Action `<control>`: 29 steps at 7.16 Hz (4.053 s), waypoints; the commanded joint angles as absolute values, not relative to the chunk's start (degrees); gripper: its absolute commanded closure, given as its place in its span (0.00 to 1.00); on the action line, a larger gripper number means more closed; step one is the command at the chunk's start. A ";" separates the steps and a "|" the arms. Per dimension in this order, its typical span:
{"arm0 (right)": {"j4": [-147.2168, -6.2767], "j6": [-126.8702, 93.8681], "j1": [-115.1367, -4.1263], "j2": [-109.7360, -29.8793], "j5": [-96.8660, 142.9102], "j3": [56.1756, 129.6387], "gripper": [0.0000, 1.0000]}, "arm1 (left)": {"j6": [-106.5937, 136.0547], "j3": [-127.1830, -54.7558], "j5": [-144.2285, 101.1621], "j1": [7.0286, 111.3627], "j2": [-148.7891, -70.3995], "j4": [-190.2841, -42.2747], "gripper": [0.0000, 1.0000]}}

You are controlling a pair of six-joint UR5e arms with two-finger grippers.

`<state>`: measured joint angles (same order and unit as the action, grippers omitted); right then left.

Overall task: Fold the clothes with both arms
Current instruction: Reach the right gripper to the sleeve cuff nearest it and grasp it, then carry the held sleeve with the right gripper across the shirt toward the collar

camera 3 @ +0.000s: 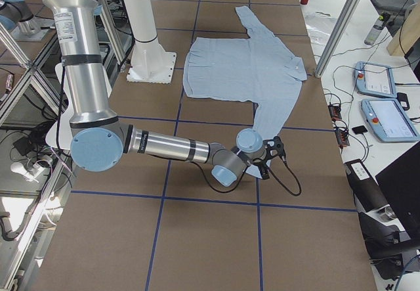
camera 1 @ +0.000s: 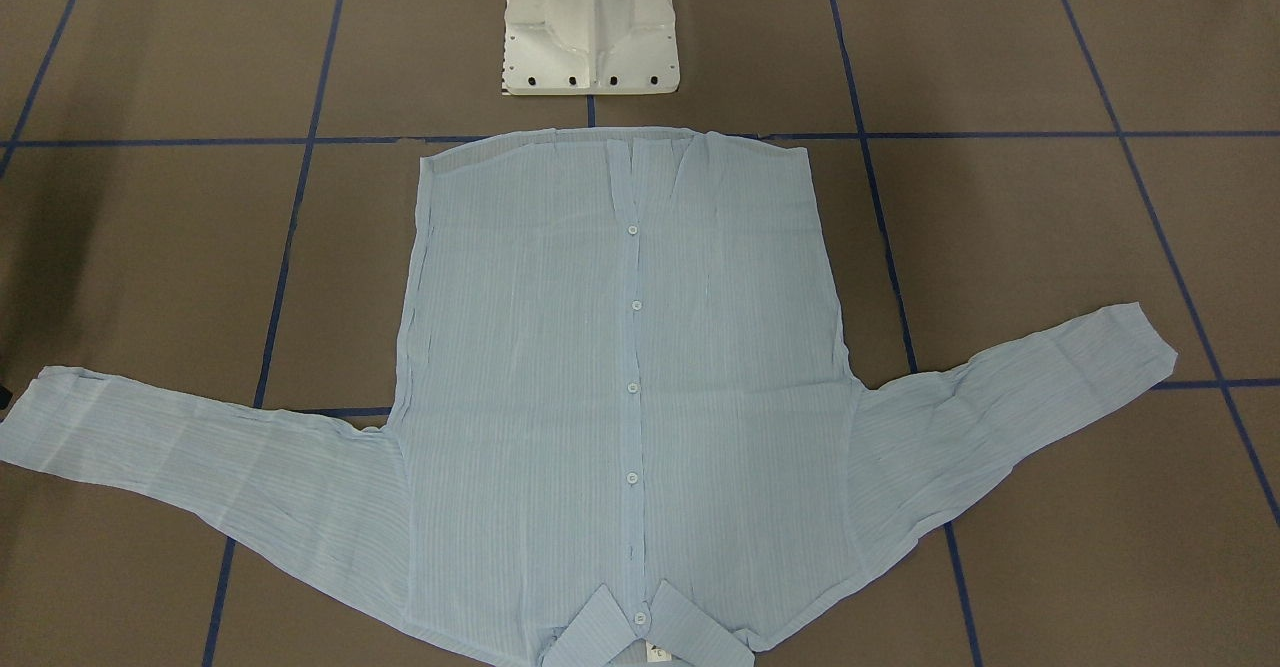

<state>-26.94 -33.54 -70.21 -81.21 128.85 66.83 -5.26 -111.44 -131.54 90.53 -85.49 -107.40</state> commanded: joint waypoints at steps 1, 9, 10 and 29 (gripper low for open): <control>-25.66 -34.01 -68.73 -80.68 127.62 63.99 0.16 | -5.27 -111.45 -131.57 90.53 -85.25 -107.40 0.00; -25.75 -34.01 -66.18 -80.60 121.73 61.44 0.71 | -5.45 -111.45 -131.57 90.53 -85.08 -107.40 0.00; -25.75 -34.19 -66.18 -80.60 121.73 61.44 1.00 | -5.54 -111.45 -131.57 90.53 -85.08 -107.40 0.00; -73.30 -79.81 -31.21 -37.71 77.44 85.26 1.00 | -5.36 -111.27 -131.57 90.53 -85.08 -107.40 0.00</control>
